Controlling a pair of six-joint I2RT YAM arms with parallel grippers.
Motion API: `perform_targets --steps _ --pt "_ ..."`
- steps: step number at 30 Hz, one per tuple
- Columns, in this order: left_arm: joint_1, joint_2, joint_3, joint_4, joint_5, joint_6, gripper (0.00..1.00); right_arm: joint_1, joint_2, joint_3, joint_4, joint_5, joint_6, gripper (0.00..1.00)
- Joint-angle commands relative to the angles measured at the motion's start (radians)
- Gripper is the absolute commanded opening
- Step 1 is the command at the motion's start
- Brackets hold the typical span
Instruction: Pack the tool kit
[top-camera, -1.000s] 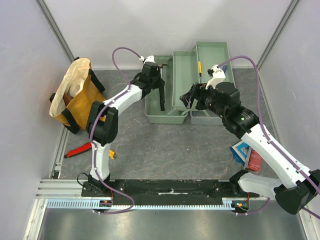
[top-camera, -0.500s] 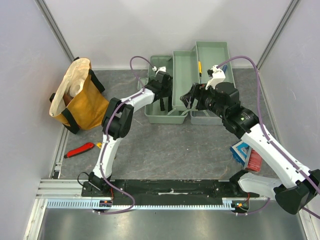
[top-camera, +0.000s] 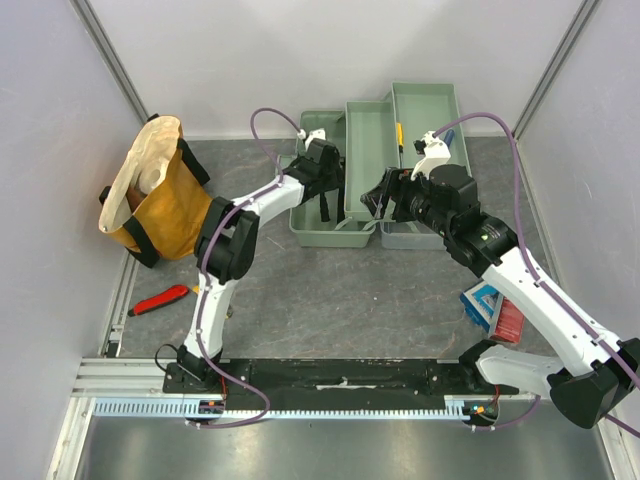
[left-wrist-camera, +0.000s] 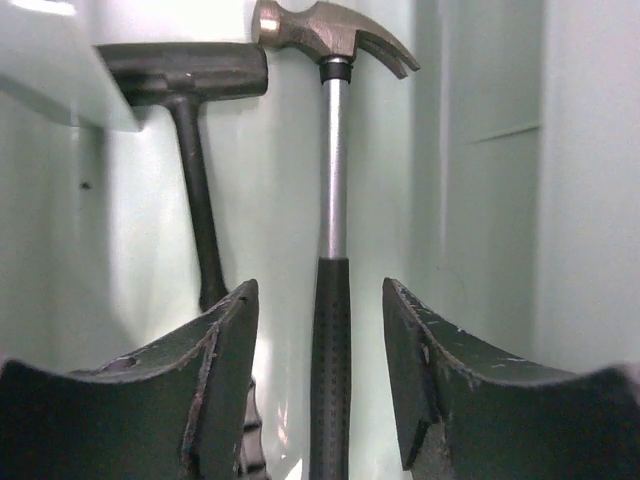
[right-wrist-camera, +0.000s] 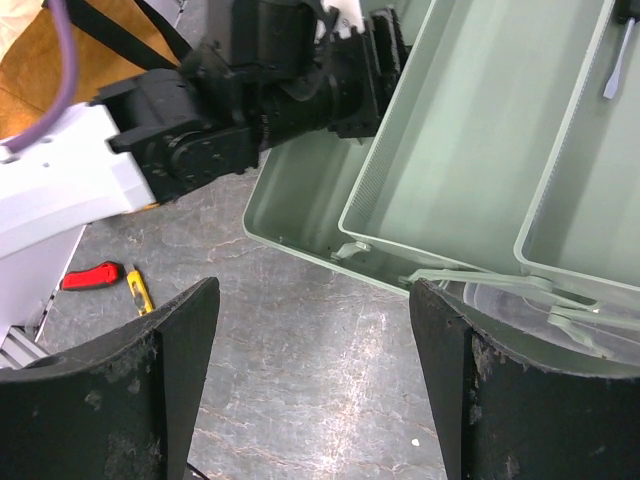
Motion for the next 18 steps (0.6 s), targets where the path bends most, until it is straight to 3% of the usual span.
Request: perform_targets --steps 1,5,8,12,18 --pt "-0.006 -0.202 -0.065 0.061 -0.060 0.030 0.51 0.000 -0.006 0.031 0.008 0.003 0.014 0.83" --pt "-0.008 -0.329 -0.142 0.057 -0.080 0.064 0.22 0.000 -0.017 0.023 0.008 0.007 0.017 0.83" --pt "-0.006 -0.430 -0.225 0.044 -0.125 0.085 0.09 0.000 -0.024 0.020 0.008 0.013 0.017 0.83" --pt "-0.005 -0.602 -0.356 -0.050 -0.210 0.079 0.08 0.000 -0.032 0.017 0.008 0.013 0.014 0.83" --pt "-0.005 -0.931 -0.663 -0.143 -0.311 0.062 0.29 0.000 -0.037 0.015 0.010 0.016 0.005 0.83"
